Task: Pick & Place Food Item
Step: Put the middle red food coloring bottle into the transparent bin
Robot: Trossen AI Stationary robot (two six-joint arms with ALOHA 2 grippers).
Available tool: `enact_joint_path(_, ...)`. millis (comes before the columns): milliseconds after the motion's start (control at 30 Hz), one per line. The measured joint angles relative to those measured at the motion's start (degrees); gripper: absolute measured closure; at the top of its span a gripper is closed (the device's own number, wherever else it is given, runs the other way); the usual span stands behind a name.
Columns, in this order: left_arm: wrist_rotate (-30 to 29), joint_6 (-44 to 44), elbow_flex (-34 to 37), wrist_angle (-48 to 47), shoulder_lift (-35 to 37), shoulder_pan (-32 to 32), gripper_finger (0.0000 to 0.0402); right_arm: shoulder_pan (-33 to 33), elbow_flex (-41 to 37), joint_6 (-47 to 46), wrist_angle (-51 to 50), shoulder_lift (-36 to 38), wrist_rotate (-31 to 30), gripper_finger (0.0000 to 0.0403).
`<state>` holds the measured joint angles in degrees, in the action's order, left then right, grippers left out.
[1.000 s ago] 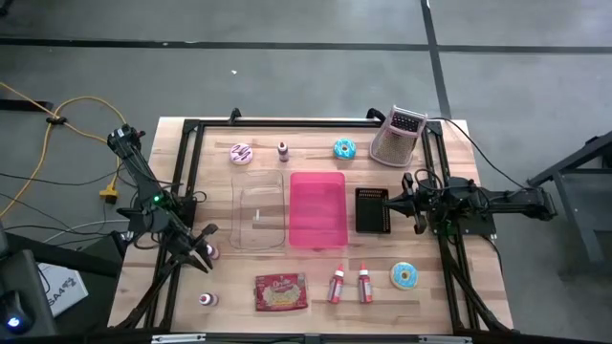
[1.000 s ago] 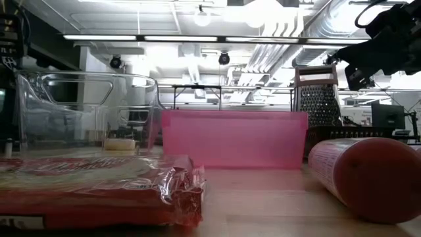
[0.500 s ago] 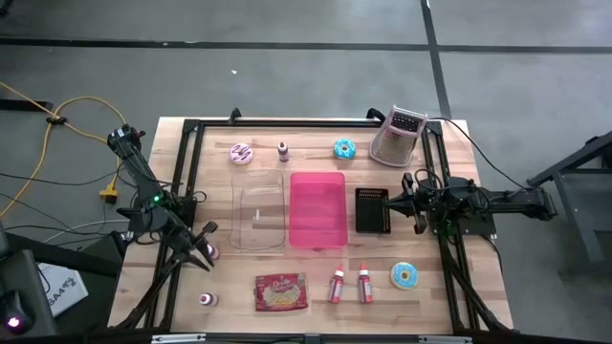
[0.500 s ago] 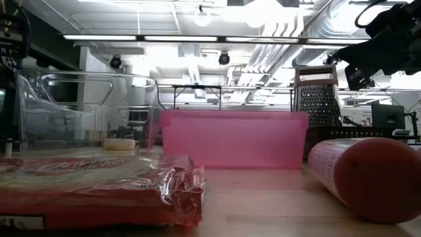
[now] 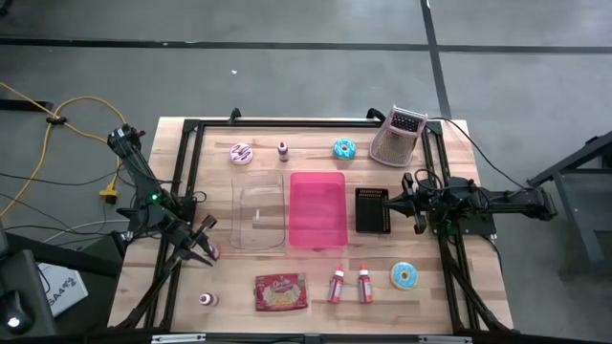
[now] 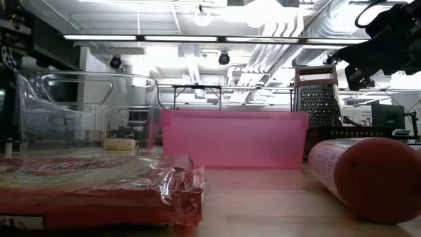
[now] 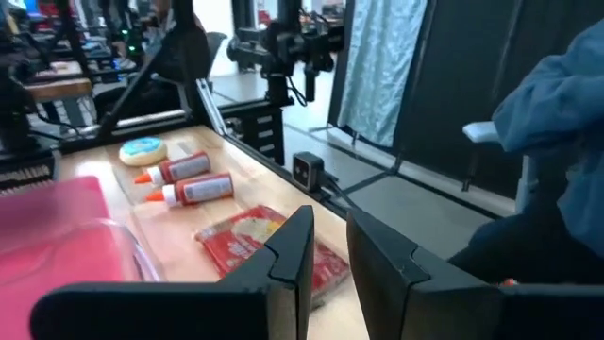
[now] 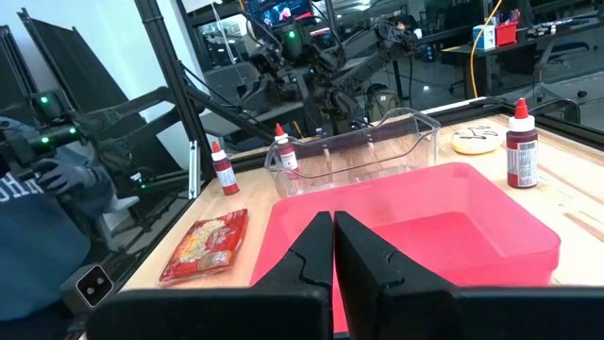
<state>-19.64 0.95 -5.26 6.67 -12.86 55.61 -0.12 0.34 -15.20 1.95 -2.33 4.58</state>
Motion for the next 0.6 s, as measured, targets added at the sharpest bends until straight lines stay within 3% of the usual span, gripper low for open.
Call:
enact_joint_path(300,-6.29,6.20,-12.16,-19.85,-1.29,0.00,0.0340,0.00,-0.02,-0.01,-0.01,0.00,0.00,0.0401)
enact_joint_path(600,-8.39,15.12,-24.51,-35.91,-9.33,0.00,0.0340,-0.01,-0.01,0.00,-0.01,0.01,0.00,0.0401)
